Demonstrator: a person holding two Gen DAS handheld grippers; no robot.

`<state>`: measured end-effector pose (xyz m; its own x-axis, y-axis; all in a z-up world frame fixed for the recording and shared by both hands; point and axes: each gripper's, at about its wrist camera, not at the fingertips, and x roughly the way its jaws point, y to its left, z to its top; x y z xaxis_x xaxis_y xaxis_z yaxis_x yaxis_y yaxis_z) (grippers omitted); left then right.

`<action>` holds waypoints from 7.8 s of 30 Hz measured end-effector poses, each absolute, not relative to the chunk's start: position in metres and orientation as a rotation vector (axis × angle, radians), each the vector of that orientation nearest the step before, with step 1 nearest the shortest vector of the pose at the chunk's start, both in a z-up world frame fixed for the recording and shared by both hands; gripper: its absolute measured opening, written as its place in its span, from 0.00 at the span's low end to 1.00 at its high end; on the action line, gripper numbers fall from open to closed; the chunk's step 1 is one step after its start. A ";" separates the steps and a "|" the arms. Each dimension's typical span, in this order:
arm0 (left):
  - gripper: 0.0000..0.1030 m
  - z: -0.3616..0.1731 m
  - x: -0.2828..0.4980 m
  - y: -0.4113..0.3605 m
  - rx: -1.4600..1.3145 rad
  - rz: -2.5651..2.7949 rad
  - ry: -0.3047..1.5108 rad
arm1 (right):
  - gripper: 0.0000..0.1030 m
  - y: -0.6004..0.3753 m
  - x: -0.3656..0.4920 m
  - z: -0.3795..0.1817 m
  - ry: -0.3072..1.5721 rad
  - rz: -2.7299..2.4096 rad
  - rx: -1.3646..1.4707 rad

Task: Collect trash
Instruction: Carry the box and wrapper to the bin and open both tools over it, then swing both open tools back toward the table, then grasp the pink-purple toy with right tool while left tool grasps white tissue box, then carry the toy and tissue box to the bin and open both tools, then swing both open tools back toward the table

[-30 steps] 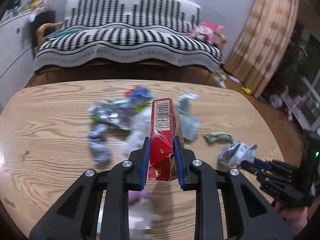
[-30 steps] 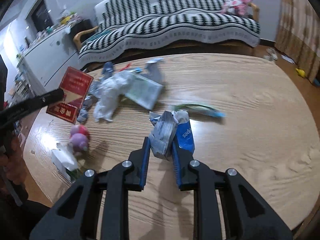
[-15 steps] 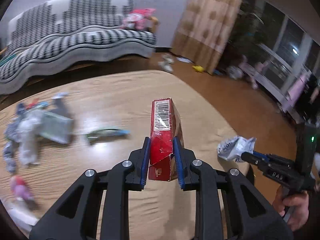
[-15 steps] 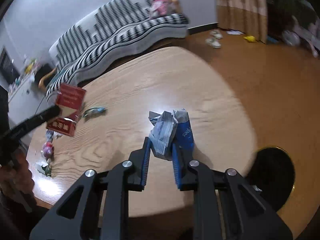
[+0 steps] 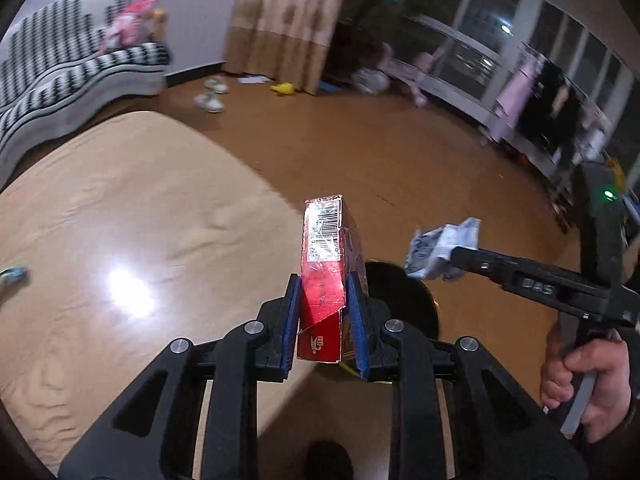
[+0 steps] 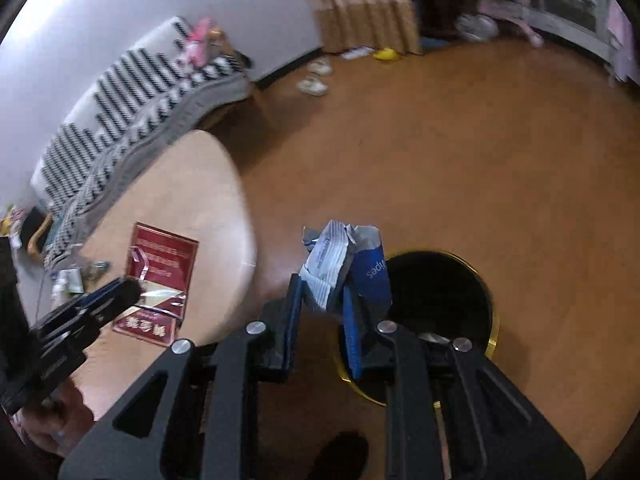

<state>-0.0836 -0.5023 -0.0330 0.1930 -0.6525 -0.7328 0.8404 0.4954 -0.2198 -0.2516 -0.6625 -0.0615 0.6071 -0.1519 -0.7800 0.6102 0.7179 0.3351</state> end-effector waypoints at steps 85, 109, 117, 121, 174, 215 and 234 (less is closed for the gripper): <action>0.88 -0.008 0.038 0.053 -0.058 -0.163 0.911 | 0.73 -0.122 0.102 -0.039 1.045 0.390 0.130; 0.90 -0.053 0.028 0.015 0.108 -0.431 0.994 | 0.42 -0.107 0.134 -0.028 0.980 0.413 0.168; 0.92 -0.060 0.028 -0.023 0.223 -0.458 0.967 | 0.42 -0.131 0.121 -0.027 0.986 0.377 0.177; 0.92 -0.056 0.040 -0.017 0.172 -0.361 0.968 | 0.42 -0.146 0.110 -0.022 0.973 0.373 0.174; 0.18 -0.040 -0.083 -0.489 0.244 -0.994 0.871 | 0.42 -0.677 -0.244 -0.091 0.925 -0.623 0.595; 0.62 -0.110 -0.114 -0.624 0.386 -1.225 0.997 | 0.69 -0.723 -0.295 -0.078 0.782 -0.745 0.728; 0.88 -0.005 0.030 -0.362 0.157 -0.696 0.825 | 0.74 -0.570 -0.115 -0.022 0.805 -0.409 0.486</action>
<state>0.0297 -0.3623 -0.0050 0.4726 -0.5076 -0.7205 0.6246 0.7696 -0.1325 -0.1147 -0.5703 -0.0219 0.6270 -0.1616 -0.7621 0.5200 0.8153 0.2549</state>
